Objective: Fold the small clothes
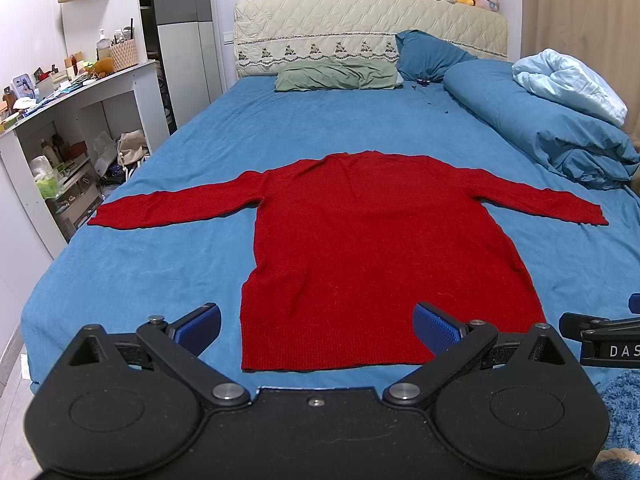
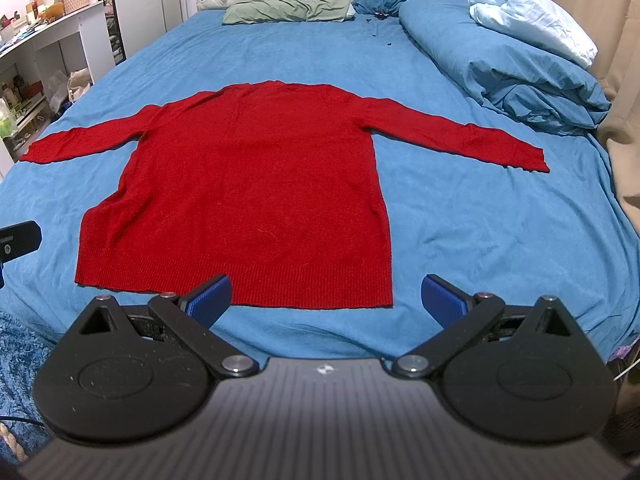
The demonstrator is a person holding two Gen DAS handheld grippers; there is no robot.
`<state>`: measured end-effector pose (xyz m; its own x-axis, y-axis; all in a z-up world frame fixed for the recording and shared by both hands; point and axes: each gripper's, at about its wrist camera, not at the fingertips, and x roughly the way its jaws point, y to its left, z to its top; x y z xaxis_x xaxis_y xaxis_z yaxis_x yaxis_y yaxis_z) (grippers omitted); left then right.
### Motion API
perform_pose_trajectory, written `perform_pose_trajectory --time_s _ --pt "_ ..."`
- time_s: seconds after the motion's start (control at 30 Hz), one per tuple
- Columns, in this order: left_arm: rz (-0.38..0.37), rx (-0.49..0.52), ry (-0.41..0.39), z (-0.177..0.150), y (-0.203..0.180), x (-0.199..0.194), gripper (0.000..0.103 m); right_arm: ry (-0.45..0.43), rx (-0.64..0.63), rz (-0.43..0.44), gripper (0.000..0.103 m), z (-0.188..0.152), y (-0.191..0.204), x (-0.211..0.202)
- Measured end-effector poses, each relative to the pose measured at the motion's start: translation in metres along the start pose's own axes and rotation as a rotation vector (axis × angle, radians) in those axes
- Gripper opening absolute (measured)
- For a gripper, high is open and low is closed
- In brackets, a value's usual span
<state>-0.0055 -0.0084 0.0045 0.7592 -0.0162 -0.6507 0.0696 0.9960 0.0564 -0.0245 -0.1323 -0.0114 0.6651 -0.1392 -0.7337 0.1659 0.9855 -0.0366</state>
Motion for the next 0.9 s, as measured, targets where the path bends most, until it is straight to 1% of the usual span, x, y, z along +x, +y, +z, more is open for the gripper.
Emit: perform_pose_trajectory --time_s 0.63,0.77,0.9 --pt "0.005 0.004 -0.002 0.003 -0.002 0.000 0.103 -0.005 0.011 0.007 0.103 0.003 -0.001 -0.001" --pt "0.006 0.007 -0.014 0.016 -0.005 0.000 0.103 -0.022 0.025 0.002 0.103 0.012 -0.007 -0.003" --pt "-0.007 0.025 -0.054 0.043 -0.013 0.002 0.103 -0.063 0.058 -0.018 0.103 0.032 -0.023 -0.002"
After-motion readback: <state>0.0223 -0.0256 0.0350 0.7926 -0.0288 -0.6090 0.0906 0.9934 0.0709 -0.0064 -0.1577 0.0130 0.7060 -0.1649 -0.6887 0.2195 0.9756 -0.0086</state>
